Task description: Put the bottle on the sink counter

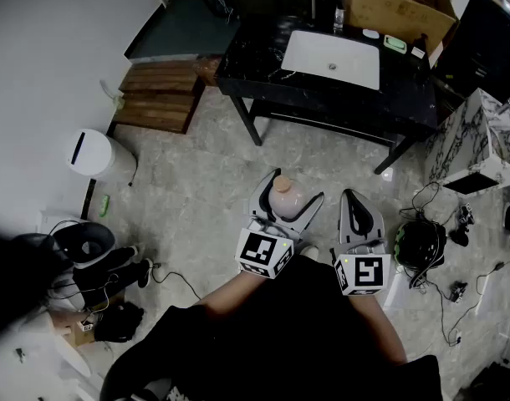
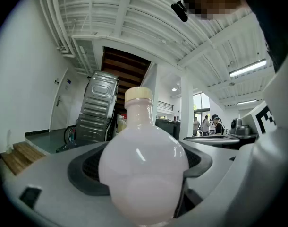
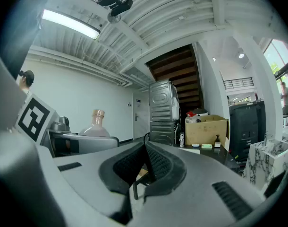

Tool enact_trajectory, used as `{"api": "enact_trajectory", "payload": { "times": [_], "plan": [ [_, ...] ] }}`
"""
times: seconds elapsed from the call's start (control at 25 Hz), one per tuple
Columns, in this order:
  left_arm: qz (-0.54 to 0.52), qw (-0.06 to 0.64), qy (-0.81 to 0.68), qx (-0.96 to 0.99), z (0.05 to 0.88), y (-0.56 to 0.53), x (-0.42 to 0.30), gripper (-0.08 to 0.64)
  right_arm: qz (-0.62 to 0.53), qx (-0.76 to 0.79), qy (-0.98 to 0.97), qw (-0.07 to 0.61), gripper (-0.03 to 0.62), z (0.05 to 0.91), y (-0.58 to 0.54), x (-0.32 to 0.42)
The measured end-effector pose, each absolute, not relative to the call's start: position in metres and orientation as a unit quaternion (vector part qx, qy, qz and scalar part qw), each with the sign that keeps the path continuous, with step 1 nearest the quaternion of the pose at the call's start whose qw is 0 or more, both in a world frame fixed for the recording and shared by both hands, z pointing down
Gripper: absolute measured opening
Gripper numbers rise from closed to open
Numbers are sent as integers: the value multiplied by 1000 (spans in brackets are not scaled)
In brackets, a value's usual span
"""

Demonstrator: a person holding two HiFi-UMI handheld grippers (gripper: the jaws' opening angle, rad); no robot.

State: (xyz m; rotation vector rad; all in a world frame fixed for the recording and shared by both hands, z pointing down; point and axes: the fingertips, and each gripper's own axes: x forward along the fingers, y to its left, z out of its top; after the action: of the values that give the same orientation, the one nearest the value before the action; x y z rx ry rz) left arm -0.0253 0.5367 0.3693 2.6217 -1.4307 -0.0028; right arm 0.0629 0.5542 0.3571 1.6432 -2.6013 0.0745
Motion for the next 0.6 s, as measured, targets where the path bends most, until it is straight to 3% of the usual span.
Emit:
{"api": "enact_trajectory", "payload": {
  "times": [0.32, 0.6],
  "plan": [
    [-2, 78, -501, 862, 372, 531, -42, 403, 61, 546, -834, -40, 38, 356, 550, 84],
    [10, 66, -498, 864, 376, 498, -56, 403, 53, 556, -828, -43, 38, 360, 518, 95]
  ]
}}
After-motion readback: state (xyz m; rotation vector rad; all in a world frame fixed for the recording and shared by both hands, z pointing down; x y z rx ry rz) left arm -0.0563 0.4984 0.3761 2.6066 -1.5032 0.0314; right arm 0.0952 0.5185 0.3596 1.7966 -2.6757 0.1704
